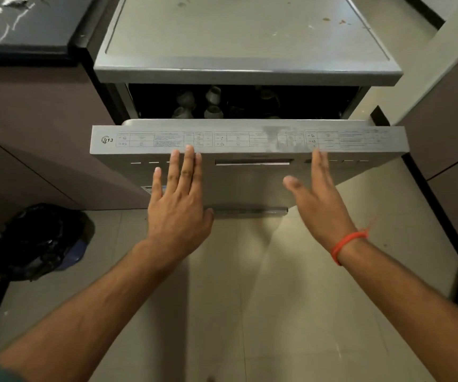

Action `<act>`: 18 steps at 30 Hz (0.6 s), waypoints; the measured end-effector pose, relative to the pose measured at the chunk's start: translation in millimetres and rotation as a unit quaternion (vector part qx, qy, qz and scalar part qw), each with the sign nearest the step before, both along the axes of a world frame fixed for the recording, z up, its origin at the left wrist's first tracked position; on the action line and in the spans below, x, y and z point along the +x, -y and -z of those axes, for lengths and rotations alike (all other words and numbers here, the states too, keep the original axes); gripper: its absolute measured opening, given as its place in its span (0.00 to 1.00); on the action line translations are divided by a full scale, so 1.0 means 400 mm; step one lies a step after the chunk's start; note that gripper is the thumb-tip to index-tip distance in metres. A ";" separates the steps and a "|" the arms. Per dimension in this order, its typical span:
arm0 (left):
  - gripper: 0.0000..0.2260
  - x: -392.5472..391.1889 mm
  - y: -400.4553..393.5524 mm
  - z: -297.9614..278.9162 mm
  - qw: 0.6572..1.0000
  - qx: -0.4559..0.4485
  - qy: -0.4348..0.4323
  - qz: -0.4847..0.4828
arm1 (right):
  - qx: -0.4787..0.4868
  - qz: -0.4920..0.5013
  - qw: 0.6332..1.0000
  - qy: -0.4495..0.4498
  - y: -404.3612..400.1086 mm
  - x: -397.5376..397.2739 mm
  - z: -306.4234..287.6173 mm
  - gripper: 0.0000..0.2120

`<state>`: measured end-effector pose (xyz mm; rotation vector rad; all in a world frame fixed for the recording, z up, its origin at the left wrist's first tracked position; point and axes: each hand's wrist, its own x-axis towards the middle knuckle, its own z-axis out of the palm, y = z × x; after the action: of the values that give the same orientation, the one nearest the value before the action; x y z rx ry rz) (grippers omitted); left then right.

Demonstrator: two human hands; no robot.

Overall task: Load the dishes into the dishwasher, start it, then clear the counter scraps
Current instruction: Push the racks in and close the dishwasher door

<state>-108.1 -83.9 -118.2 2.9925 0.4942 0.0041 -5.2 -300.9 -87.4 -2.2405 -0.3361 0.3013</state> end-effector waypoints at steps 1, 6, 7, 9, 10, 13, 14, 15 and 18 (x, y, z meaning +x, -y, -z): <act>0.46 0.005 0.002 0.000 1.000 -0.005 0.005 -0.005 | -0.050 -0.013 0.997 0.056 0.004 0.000 0.004 0.39; 0.48 0.023 0.018 0.011 0.999 -0.031 0.026 -0.022 | -0.234 -0.075 0.959 0.140 0.016 0.036 0.031 0.41; 0.48 0.027 0.021 0.012 0.999 -0.035 0.028 -0.026 | -0.268 -0.082 0.948 0.152 0.017 0.043 0.035 0.40; 0.48 0.036 0.024 0.009 0.998 -0.042 0.034 -0.034 | -0.317 -0.090 0.926 0.184 0.022 0.057 0.049 0.40; 0.47 0.042 0.024 0.008 0.998 -0.040 0.037 -0.037 | -0.332 -0.091 0.918 0.197 0.023 0.063 0.053 0.40; 0.46 0.055 0.014 -0.001 0.998 -0.018 0.050 -0.032 | -0.351 -0.098 0.904 0.224 0.017 0.079 0.057 0.42; 0.46 0.058 0.006 -0.005 0.998 -0.010 0.052 -0.029 | -0.352 -0.101 0.901 0.232 0.013 0.084 0.055 0.43; 0.45 0.063 -0.004 -0.010 0.998 0.000 0.051 -0.025 | -0.353 -0.102 0.899 0.239 0.010 0.091 0.056 0.43; 0.44 0.080 -0.035 -0.023 0.998 0.052 0.024 -0.012 | -0.372 -0.098 0.888 0.250 0.004 0.118 0.058 0.42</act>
<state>-76.3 -69.9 -108.8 3.0798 0.5414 0.1061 42.1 -302.3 -110.7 -3.0442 -0.8395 -0.0825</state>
